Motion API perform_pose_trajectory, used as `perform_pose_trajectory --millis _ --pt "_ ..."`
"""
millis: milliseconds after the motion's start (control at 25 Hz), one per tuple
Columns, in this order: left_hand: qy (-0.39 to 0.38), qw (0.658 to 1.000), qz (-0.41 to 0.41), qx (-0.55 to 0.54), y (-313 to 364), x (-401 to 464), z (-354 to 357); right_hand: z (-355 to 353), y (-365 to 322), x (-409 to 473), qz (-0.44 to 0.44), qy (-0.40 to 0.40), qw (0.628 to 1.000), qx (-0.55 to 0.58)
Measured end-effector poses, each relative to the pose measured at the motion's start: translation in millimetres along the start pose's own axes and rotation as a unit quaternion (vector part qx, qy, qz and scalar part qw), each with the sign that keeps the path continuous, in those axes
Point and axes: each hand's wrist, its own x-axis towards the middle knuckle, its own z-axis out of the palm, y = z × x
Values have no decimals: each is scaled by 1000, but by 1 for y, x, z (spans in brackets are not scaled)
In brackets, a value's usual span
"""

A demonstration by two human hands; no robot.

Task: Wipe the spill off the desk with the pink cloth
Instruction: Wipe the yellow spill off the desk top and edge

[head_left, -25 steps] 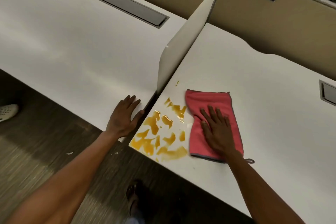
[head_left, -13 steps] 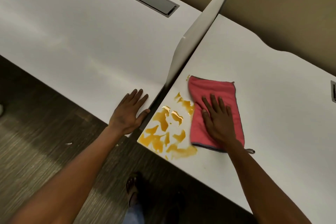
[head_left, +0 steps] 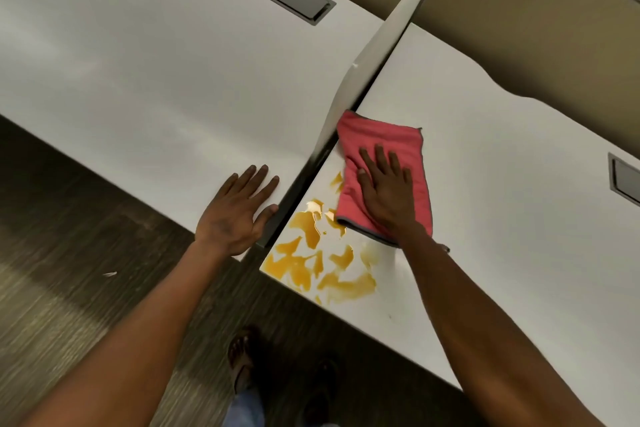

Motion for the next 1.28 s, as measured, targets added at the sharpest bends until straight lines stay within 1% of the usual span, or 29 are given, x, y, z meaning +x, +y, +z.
perform_pose_trajectory --millis 80,120,200,280,360,520,600,720,760,800,880,960,1040,1160,1280 --pt "-1 1000 -3 -1 1 0 -2 -6 16 -17 -61 -10 998 -7" --pt "-3 1000 -5 0 2 0 -3 -11 30 -22 -60 -9 998 -1" --pt "-6 1000 -11 -8 6 1 -4 -21 51 -16 -11 2 1000 16" --pt "1 1000 -20 -1 8 0 -3 -23 51 1 42 8 999 14" --pt "4 1000 -19 5 10 2 -3 -19 37 23 41 8 999 7" --pt "3 1000 -19 12 11 1 -8 -13 12 34 -80 -11 996 32" --pt "-7 1000 -17 11 10 2 -10 -15 18 14 -149 -40 987 43" --pt "-12 999 -24 21 15 -2 -8 -23 49 -12 -247 -72 966 23" --pt "-9 999 -28 23 16 -2 -8 -26 54 -8 -251 -70 965 18" --pt "-7 999 -27 23 17 -1 -9 -27 54 -1 -233 -60 970 15" --pt "-1 999 -27 17 16 0 -10 -23 41 12 -169 -35 985 2" --pt "6 999 -33 8 16 0 -10 -11 23 15 -139 -17 990 -12" --pt "14 999 -39 1 16 -2 -11 1 9 7 -164 -13 986 -12" --pt "26 999 -36 -1 16 -2 -10 9 10 -15 -221 -18 975 -19" --pt "32 999 -21 -9 14 -4 -9 7 14 -19 -229 -17 973 -15"
